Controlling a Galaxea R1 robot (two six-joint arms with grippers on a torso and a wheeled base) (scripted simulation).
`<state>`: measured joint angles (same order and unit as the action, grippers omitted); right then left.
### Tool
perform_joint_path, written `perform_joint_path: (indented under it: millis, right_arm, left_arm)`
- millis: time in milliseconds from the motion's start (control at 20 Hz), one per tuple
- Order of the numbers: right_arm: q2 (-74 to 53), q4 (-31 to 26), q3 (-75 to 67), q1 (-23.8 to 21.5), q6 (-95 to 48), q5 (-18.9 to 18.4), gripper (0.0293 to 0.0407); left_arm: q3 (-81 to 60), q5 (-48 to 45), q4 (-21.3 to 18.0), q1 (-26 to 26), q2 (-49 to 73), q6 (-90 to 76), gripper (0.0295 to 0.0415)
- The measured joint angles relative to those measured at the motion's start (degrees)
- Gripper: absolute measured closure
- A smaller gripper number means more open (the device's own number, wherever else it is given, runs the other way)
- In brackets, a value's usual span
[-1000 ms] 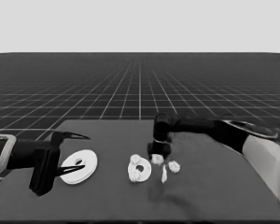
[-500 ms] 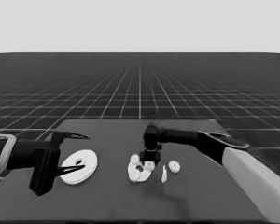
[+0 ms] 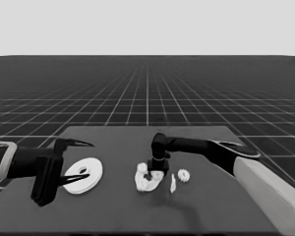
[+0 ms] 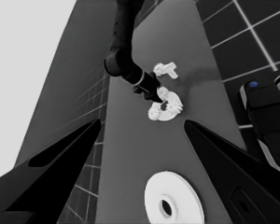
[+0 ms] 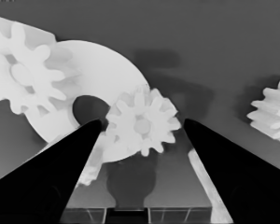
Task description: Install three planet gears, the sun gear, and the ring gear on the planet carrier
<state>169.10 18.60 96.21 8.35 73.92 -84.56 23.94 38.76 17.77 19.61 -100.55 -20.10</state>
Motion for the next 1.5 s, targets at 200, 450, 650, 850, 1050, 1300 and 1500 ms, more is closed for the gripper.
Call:
perform_joint_path:
  millis: [200, 450, 650, 850, 1050, 1300, 1500]
  right_arm:
    - [0.0, 0.0, 0.0, 0.0, 0.0, 0.0, 0.0315]
    - [-1.5, -6.4, -5.3, -7.0, 3.2, -2.8, 0.0315]
    - [-1.6, -8.1, -5.8, -8.6, 3.5, -3.2, 0.0315]
    - [-9.4, -8.9, -12.8, -9.3, 1.1, -2.8, 0.0315]
    - [-21.5, -10.0, -15.7, -10.1, -6.4, -2.0, 0.0315]
    - [-22.6, -10.1, -15.5, -10.1, -7.8, -1.8, 0.0315]
    - [-20.4, -1.4, -9.5, 0.0, -10.6, 3.2, 0.0315]
  left_arm:
    - [0.0, 0.0, 0.0, 0.0, 0.0, 0.0, 0.0326]
    - [0.0, 0.0, 0.0, 0.0, 0.0, 0.0, 0.0326]
    - [0.0, 0.0, 0.0, 0.0, 0.0, 0.0, 0.0326]
    - [0.0, 0.0, 0.0, 0.0, 0.0, 0.0, 0.0326]
    - [0.0, 0.0, 0.0, 0.0, 0.0, 0.0, 0.0326]
    - [0.0, 0.0, 0.0, 0.0, 0.0, 0.0, 0.0326]
    - [0.0, 0.0, 0.0, 0.0, 0.0, 0.0, 0.0326]
